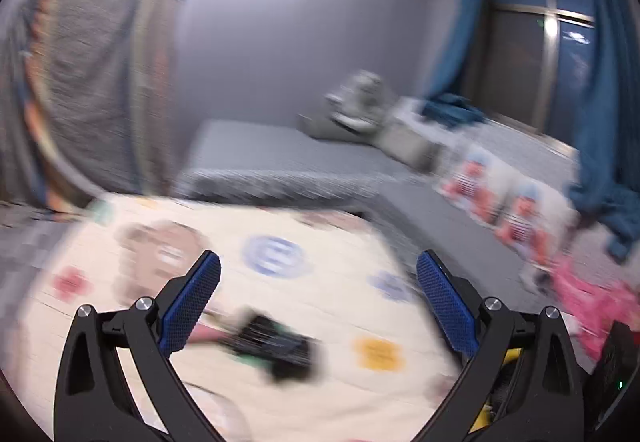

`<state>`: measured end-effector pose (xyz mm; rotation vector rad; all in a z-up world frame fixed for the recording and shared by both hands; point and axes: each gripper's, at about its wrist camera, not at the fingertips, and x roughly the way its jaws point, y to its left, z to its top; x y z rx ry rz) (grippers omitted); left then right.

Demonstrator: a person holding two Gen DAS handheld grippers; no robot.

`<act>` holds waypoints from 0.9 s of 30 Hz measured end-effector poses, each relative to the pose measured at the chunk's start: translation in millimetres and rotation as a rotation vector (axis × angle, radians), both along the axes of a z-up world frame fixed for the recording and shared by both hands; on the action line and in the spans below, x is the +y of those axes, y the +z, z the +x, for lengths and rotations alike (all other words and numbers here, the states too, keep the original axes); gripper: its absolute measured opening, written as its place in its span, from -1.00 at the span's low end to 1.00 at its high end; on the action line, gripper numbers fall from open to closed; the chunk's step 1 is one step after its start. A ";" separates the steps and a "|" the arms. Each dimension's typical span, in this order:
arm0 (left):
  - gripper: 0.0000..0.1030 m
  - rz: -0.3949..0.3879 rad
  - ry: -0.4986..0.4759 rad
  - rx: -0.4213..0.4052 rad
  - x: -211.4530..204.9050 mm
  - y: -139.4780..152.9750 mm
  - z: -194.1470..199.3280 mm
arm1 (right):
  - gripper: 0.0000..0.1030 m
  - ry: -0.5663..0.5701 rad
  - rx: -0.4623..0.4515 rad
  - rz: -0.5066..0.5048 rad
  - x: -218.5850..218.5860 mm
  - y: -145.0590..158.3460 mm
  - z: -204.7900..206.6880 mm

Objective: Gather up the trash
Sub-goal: 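Return to the mattress and grasp the second black plastic bag with the right tool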

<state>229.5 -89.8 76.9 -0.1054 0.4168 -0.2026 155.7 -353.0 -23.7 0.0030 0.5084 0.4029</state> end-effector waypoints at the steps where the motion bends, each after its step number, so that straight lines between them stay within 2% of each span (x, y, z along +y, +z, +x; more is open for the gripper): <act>1: 0.83 0.030 0.025 -0.012 16.4 6.5 4.2 | 0.69 0.053 0.015 -0.021 17.3 -0.6 12.6; 2: 0.84 0.062 0.069 -0.038 39.1 13.4 7.1 | 0.68 0.117 0.038 -0.043 38.1 -2.1 28.7; 4: 0.84 0.076 0.129 -0.076 75.7 20.0 10.7 | 0.68 0.175 0.061 -0.094 69.5 -6.1 53.4; 7: 0.84 0.070 0.117 -0.074 113.5 19.6 22.0 | 0.68 0.240 0.115 -0.193 117.8 -20.9 96.3; 9: 0.84 0.090 0.129 -0.089 132.6 8.4 31.0 | 0.68 0.252 0.151 -0.241 137.5 -31.7 120.1; 12: 0.84 0.141 0.034 -0.068 144.9 -26.3 45.8 | 0.65 0.250 0.193 -0.322 162.8 -49.9 147.3; 15: 0.84 0.247 -0.147 -0.069 133.0 -67.0 52.8 | 0.55 0.252 0.247 -0.371 177.1 -65.8 171.9; 16: 0.84 0.293 -0.206 -0.073 127.1 -82.3 53.3 | 0.47 0.249 0.260 -0.384 180.2 -70.6 178.2; 18: 0.84 0.339 -0.300 -0.059 115.4 -101.2 56.0 | 0.33 0.242 0.290 -0.395 184.1 -79.6 189.7; 20: 0.84 0.388 -0.366 -0.044 107.2 -118.7 62.9 | 0.02 0.240 0.325 -0.379 183.5 -85.3 198.9; 21: 0.84 0.399 -0.392 -0.034 104.0 -125.0 65.7 | -0.06 0.238 0.326 -0.372 181.9 -86.1 200.0; 23: 0.84 0.406 -0.423 -0.005 101.6 -136.9 76.6 | -0.41 0.236 0.328 -0.349 176.6 -83.9 199.0; 25: 0.84 0.404 -0.444 0.008 103.1 -147.4 88.1 | -0.56 0.239 0.332 -0.312 169.8 -81.1 198.0; 27: 0.84 0.406 -0.462 0.004 102.3 -153.4 98.0 | -0.61 0.246 0.337 -0.253 158.8 -75.4 194.6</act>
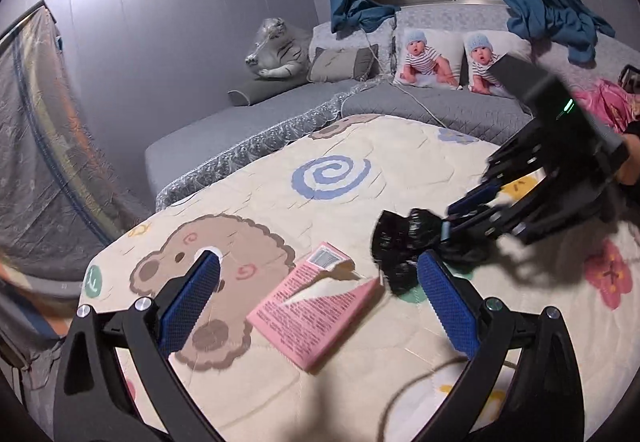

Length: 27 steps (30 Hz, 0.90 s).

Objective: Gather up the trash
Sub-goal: 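Return to the mattress and grasp the second black plastic bag with the right tool, then grasp the torn pink box with the left tool while the right tool holds the black bag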

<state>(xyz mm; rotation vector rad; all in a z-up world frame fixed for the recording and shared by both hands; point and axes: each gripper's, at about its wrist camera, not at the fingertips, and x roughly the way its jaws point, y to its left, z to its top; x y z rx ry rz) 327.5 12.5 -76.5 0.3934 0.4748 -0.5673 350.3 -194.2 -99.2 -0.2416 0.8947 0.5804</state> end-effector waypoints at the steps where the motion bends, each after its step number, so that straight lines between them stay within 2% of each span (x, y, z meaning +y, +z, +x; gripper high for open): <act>1: 0.84 -0.002 -0.007 0.006 0.2 -2.3 3.2 | -0.61 -0.009 0.007 0.035 -7.2 3.3 -1.5; 8: 0.83 0.020 -0.091 0.050 -7.3 -20.5 26.8 | -0.61 -0.092 0.040 0.295 -72.1 36.9 -22.3; 13: 0.83 0.026 -0.158 0.102 -8.6 -32.6 36.8 | -0.60 -0.136 0.000 0.393 -96.8 58.5 -37.2; 17: 0.83 0.048 -0.187 0.137 -11.9 -46.1 45.0 | -0.60 -0.157 -0.028 0.417 -104.3 68.7 -44.4; 27: 0.83 0.099 -0.187 0.199 -16.0 -68.0 67.7 | -0.60 -0.145 -0.033 0.425 -95.1 69.6 -52.8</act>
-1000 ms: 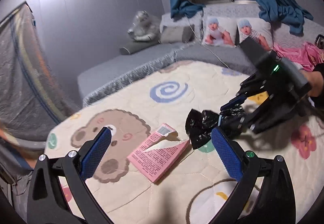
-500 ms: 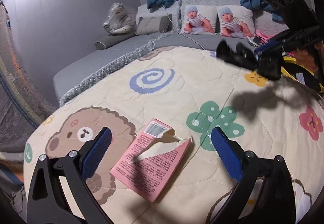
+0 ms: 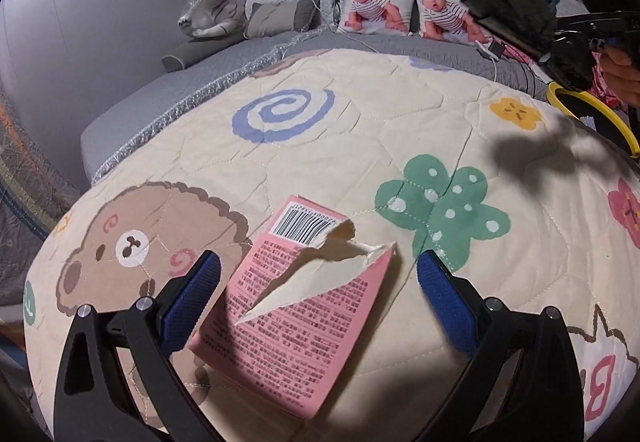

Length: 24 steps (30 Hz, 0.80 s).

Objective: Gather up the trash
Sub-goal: 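Grasp the torn pink box with the left tool while the right tool holds the black bag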

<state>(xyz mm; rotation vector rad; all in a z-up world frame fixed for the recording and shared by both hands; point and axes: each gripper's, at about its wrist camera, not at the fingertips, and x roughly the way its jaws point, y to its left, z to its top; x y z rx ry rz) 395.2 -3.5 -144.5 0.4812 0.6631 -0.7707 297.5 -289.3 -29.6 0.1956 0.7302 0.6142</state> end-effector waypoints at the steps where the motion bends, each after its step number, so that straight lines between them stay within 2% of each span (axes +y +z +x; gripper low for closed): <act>1: 0.82 0.003 0.004 0.003 0.1 -0.6 1.6 | -0.60 0.003 0.000 0.003 0.4 0.5 -1.2; 2: 0.80 0.007 0.008 0.007 0.5 -1.1 3.1 | -0.60 0.004 -0.001 0.012 0.2 2.0 -4.7; 4: 0.49 0.015 0.022 0.015 2.3 -3.1 6.4 | -0.60 0.002 -0.007 0.020 -1.0 4.8 -10.6; 9: 0.29 0.034 0.054 0.014 1.0 -5.0 9.4 | -0.60 -0.022 -0.026 0.040 -11.7 16.0 -34.0; 10: 0.13 0.027 0.068 0.016 1.3 -2.5 10.2 | -0.60 -0.031 -0.030 0.046 -16.0 18.9 -39.2; 12: 0.02 -0.017 0.090 0.033 3.5 9.3 7.1 | -0.60 -0.044 -0.044 0.062 -27.1 25.3 -54.9; 18: -0.06 -0.102 0.069 0.005 -9.5 52.6 -33.9 | -0.60 -0.124 -0.114 0.101 -73.4 50.7 -123.4; 24: -0.05 -0.126 -0.096 -0.091 -88.1 99.0 -129.5 | -0.60 -0.349 -0.222 0.119 -141.6 70.7 -198.6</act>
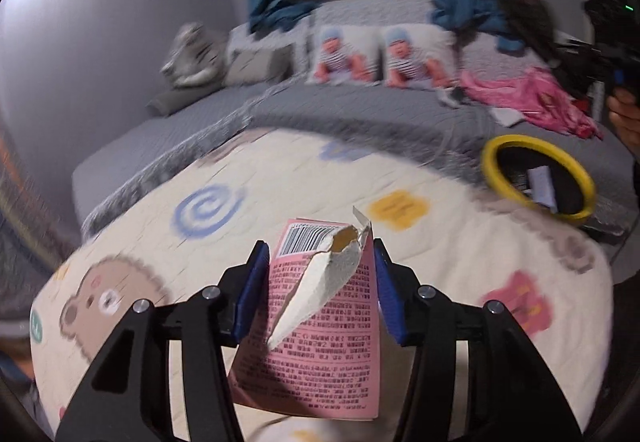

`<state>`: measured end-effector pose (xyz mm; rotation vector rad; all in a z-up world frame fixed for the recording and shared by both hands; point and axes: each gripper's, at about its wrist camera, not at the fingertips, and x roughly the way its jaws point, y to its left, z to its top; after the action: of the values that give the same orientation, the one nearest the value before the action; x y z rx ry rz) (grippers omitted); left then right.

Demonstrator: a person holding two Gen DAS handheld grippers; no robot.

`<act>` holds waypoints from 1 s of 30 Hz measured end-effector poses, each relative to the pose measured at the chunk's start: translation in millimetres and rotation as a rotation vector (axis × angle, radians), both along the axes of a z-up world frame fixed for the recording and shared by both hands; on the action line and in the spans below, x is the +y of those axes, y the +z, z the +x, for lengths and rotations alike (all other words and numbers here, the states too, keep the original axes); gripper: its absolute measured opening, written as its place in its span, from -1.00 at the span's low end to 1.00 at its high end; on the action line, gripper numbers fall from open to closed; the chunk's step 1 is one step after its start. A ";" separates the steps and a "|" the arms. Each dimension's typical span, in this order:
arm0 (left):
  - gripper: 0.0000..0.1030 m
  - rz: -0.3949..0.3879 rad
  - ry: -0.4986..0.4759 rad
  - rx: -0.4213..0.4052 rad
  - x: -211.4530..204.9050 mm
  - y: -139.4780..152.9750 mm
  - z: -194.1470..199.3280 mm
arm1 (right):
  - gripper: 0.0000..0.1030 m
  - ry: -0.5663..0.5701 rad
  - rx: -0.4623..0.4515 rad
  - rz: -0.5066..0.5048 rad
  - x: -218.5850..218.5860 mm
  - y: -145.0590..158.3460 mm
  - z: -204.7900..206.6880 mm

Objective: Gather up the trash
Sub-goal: 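Carry the pink box and black bag over the yellow bin and open both tools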

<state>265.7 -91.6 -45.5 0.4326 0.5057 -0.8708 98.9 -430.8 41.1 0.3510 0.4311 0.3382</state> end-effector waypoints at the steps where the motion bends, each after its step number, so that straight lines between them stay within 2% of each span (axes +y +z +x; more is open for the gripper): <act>1: -0.05 0.001 -0.040 -0.016 -20.4 6.4 -18.2 | -0.60 -0.050 -0.004 0.007 -11.6 0.0 -9.5; 3: -0.04 -0.014 -0.121 -0.035 -61.0 17.1 -53.0 | -0.60 -0.162 0.003 0.016 -36.9 -2.9 -28.7; 6: -0.02 -0.024 -0.188 -0.057 -111.1 23.5 -91.1 | -0.60 -0.328 0.051 -0.008 -65.5 -15.5 -48.9; 10: 0.03 -0.071 -0.237 -0.023 -181.8 26.9 -126.2 | -0.60 -0.541 0.191 -0.057 -94.4 -53.2 -65.4; 13: 0.06 -0.086 -0.236 0.021 -226.5 20.0 -139.1 | -0.60 -0.587 0.298 -0.037 -109.1 -89.7 -70.1; 17: 0.09 -0.067 -0.206 0.086 -279.8 -1.6 -147.8 | -0.59 -0.628 0.358 -0.022 -117.3 -112.7 -78.1; 20: 0.17 -0.076 -0.176 0.164 -304.3 -12.0 -142.5 | -0.54 -0.650 0.385 -0.012 -121.6 -124.1 -86.9; 22: 0.23 -0.081 -0.155 0.187 -314.7 -16.2 -136.6 | -0.38 -0.664 0.390 -0.005 -131.1 -130.4 -91.7; 23: 0.31 -0.087 -0.142 0.192 -317.0 -18.0 -135.4 | -0.25 -0.677 0.393 -0.005 -135.5 -132.3 -91.1; 24: 0.55 -0.096 -0.131 0.201 -318.3 -18.9 -133.8 | -0.17 -0.694 0.391 -0.006 -138.4 -132.6 -92.9; 25: 0.65 -0.116 -0.111 0.211 -316.2 -18.3 -131.9 | -0.04 -0.711 0.389 -0.008 -139.6 -131.2 -95.6; 27: 0.72 -0.156 -0.087 0.222 -307.6 -14.9 -129.1 | 0.06 -0.733 0.375 -0.011 -147.5 -126.1 -95.3; 28: 0.79 -0.170 -0.074 0.224 -303.3 -13.1 -127.6 | 0.21 -0.750 0.364 -0.012 -148.6 -122.0 -97.6; 29: 0.82 -0.187 -0.053 0.223 -295.4 -10.5 -124.9 | 0.45 -0.766 0.357 -0.014 -154.3 -119.9 -96.3; 30: 0.84 -0.205 -0.035 0.224 -289.3 -8.0 -123.5 | 0.56 -0.789 0.348 -0.018 -157.4 -116.9 -96.6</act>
<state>142.1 -380.9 -53.5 0.1576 0.6090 -1.0004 2.3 -588.2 -75.8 0.5343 0.5978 -0.5028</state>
